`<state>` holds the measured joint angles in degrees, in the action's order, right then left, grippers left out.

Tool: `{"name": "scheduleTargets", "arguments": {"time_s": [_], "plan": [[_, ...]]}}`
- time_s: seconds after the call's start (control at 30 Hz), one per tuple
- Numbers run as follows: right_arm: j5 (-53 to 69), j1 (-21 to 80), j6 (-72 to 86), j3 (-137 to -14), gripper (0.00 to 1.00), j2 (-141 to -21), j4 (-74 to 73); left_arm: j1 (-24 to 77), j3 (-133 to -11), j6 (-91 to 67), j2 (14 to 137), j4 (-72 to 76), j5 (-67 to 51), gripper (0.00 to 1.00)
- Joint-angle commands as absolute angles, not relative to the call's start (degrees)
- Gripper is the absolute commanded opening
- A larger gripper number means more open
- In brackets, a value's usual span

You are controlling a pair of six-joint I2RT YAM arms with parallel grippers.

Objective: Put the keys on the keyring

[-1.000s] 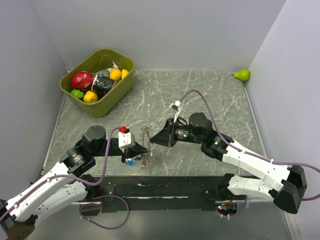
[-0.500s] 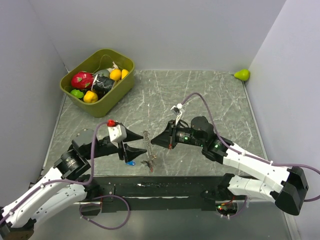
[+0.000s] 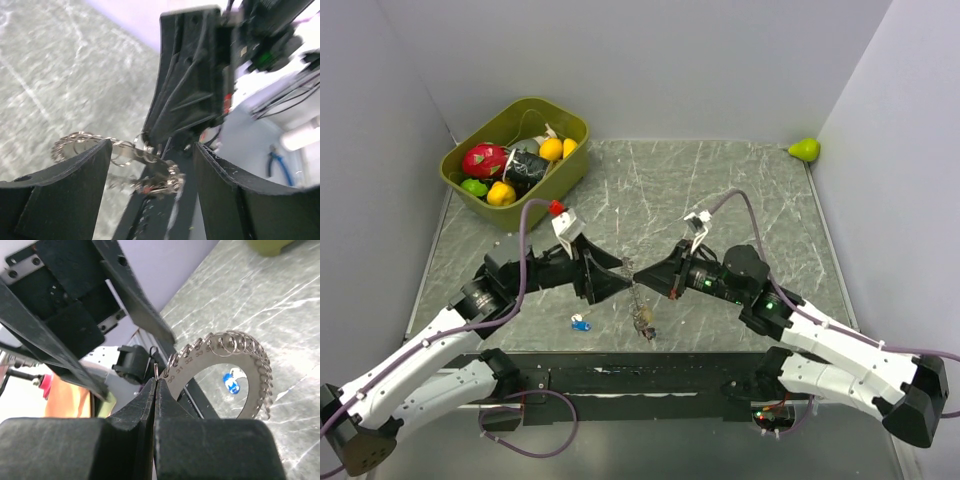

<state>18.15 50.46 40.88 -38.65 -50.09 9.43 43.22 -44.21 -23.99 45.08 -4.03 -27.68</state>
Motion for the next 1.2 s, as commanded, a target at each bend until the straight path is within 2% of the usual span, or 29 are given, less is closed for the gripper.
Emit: {"name": "scheduleTargets", "arguments": {"time_s": [0.0,0.27,0.33,0.63,0.93,1.07,1.17], "plan": [[12.2,49.8,41.8,-36.6,0.0,-45.5,15.8,40.3,-46.9,-34.2,44.9,5.0,-33.9,0.71],[6.6,49.7,44.8,-30.5,0.0,-39.6,20.2,32.4,-41.0,-47.6,46.2,19.9,-45.9,0.63],[5.6,49.7,45.3,-29.5,0.0,-38.6,22.0,32.3,-39.5,-50.7,47.1,25.3,-47.5,0.62],[3.8,49.5,47.5,-26.4,0.0,-37.8,26.8,32.3,-36.2,-56.2,51.3,32.9,-50.0,0.57],[7.3,49.3,46.8,-27.4,0.0,-40.3,28.3,32.3,-35.8,-52.6,53.7,31.1,-47.7,0.51],[9.0,49.2,46.3,-27.1,0.0,-40.8,30.0,32.3,-35.9,-52.4,55.0,33.3,-48.3,0.43],[9.4,49.2,46.1,-26.4,0.0,-40.5,31.5,32.3,-36.6,-51.6,56.5,33.0,-48.7,0.41]]}}
